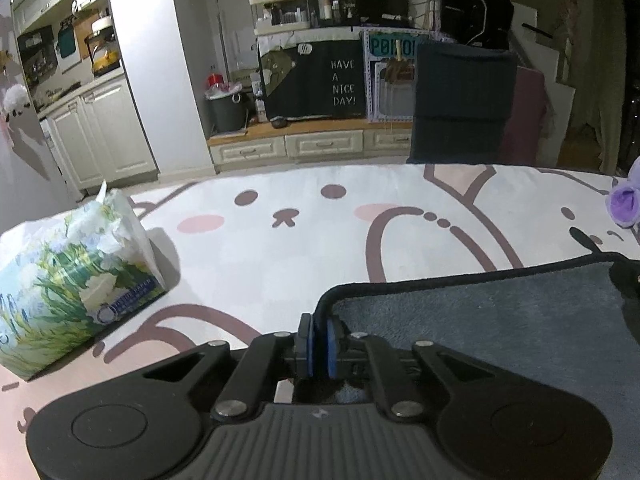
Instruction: Fold towel
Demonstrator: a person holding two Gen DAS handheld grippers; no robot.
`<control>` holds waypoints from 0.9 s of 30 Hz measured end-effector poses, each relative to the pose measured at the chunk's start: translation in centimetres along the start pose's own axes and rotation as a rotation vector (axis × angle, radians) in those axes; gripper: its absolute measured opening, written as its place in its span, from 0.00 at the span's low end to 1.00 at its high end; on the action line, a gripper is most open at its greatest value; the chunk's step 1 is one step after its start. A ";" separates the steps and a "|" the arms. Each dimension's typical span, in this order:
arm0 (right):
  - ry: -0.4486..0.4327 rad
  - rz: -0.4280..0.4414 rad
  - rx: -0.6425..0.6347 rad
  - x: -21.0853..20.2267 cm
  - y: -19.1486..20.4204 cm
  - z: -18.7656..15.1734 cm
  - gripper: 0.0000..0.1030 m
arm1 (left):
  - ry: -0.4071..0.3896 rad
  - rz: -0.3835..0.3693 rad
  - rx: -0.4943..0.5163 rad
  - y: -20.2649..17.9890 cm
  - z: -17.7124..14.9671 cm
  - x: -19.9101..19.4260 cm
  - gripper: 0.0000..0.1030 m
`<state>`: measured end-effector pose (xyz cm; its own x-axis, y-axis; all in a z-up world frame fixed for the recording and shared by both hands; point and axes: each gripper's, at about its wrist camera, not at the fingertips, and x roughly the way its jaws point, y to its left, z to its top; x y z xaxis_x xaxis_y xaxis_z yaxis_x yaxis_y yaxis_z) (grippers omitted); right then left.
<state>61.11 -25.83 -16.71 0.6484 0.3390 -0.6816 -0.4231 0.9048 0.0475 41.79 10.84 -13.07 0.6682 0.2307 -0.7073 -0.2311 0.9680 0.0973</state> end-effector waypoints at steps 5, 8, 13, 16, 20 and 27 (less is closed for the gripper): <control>0.018 -0.017 -0.008 0.2 -0.1 -0.1 0.32 | 0.020 0.023 -0.021 0.3 0.0 0.2 0.30; 0.026 -0.023 -0.002 0.3 -0.3 -0.1 0.47 | 0.036 0.051 -0.047 0.7 0.1 0.1 0.60; 0.024 -0.021 0.015 -0.4 -0.7 -0.1 0.68 | 0.057 0.048 -0.066 0.9 0.2 -0.4 0.83; 0.020 -0.018 0.022 -0.8 -0.9 0.1 0.73 | 0.058 0.041 -0.057 0.7 0.2 -0.8 0.89; 0.012 -0.012 0.029 -1.5 -0.9 0.4 0.82 | 0.067 0.020 -0.057 0.3 0.4 -1.4 0.96; 0.030 -0.017 0.038 -2.2 -0.7 0.3 1.00 | 0.076 -0.010 -0.048 -0.3 0.6 -2.5 1.00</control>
<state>60.18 -27.15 -14.96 0.6357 0.3156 -0.7045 -0.3873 0.9198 0.0626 40.64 10.00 -10.93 0.6155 0.2115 -0.7592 -0.2597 0.9639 0.0580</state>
